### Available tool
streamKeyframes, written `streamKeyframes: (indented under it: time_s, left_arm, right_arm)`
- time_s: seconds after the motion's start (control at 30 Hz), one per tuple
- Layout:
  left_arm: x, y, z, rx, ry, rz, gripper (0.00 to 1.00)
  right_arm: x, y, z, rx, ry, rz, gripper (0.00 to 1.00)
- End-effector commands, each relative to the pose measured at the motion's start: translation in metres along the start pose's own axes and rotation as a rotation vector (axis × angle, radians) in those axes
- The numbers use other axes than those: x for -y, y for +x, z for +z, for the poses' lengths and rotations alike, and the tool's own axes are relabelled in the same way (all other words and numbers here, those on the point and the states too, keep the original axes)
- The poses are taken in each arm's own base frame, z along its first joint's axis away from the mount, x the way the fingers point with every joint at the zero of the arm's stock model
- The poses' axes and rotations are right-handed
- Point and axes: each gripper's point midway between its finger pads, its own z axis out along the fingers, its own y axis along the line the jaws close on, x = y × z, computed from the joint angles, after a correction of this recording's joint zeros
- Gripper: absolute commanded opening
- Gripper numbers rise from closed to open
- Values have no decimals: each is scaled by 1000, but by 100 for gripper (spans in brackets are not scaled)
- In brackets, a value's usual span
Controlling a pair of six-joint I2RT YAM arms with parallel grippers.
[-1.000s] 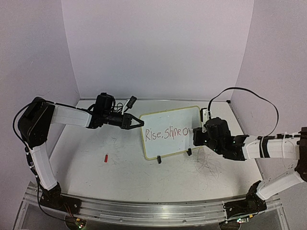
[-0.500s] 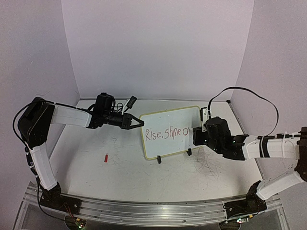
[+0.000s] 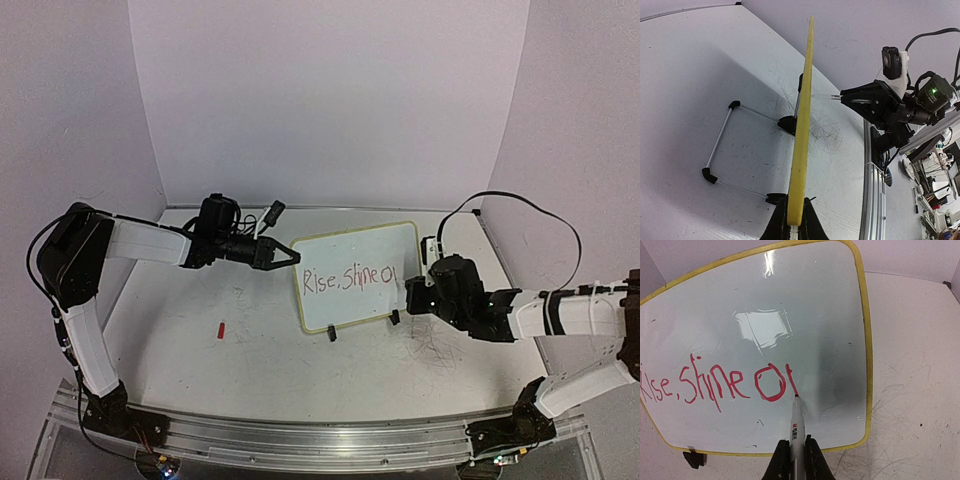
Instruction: Write a sentence on the whiteboard
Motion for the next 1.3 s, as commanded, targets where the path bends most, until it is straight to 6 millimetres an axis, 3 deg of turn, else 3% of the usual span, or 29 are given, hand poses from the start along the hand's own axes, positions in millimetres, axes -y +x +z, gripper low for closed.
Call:
streamKeyframes:
  time_s: [0.0, 0.13, 0.47, 0.8, 1.27]
  left_arm:
    - [7, -6, 3, -8, -15, 27, 0]
    - [7, -6, 4, -8, -15, 26, 0]
    - [7, -5, 4, -10, -16, 27, 0]
    - [7, -6, 3, -9, -17, 29, 0]
    - [7, -6, 3, -10, -18, 29, 0]
  right_arm:
    - [-1, 0, -2, 0, -15, 27, 0]
    - [-2, -4, -1, 11, -11, 23, 0]
    - [-10, -37, 3, 84, 10, 15, 0]
    - [-6, -47, 3, 114, 49, 16, 0]
    - [6, -28, 1, 74, 80, 32, 0]
